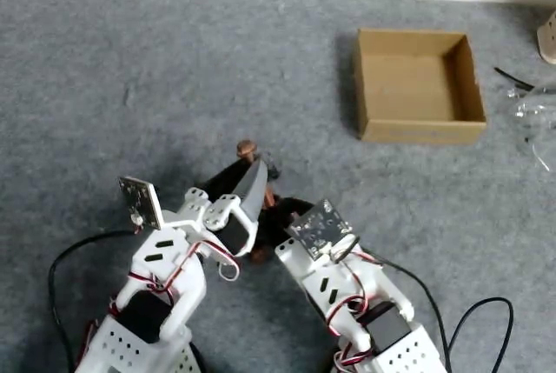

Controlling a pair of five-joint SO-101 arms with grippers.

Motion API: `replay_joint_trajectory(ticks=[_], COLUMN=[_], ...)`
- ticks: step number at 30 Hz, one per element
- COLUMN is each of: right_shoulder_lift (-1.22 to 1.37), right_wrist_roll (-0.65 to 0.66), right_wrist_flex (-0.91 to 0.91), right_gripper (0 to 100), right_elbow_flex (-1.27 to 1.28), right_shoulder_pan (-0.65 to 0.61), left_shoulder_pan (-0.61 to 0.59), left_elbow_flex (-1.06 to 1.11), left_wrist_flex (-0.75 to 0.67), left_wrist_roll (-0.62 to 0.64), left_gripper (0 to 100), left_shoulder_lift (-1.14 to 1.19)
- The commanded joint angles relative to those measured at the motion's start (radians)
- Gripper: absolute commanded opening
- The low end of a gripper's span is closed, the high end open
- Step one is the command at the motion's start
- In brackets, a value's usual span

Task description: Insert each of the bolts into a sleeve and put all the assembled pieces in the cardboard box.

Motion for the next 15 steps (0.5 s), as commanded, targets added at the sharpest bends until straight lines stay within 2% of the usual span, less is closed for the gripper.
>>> replay_joint_trajectory(ticks=[1, 9, 15], right_shoulder_lift=[-0.019, -0.019, -0.019], right_wrist_roll=[0.009, 0.009, 0.009], right_wrist_flex=[-0.044, -0.044, -0.044], right_gripper=[0.4, 0.4, 0.4], right_elbow_flex=[0.047, 0.053, 0.053], right_shoulder_pan=[-0.013, -0.008, -0.007], left_shoulder_pan=[0.033, 0.044, -0.062], left_elbow_flex=[0.021, 0.021, 0.021], left_wrist_flex=[0.034, 0.046, 0.040], left_wrist_roll=[0.002, 0.002, 0.006], left_gripper=[1, 1, 1], left_shoulder_lift=[-0.007, -0.013, -0.016])
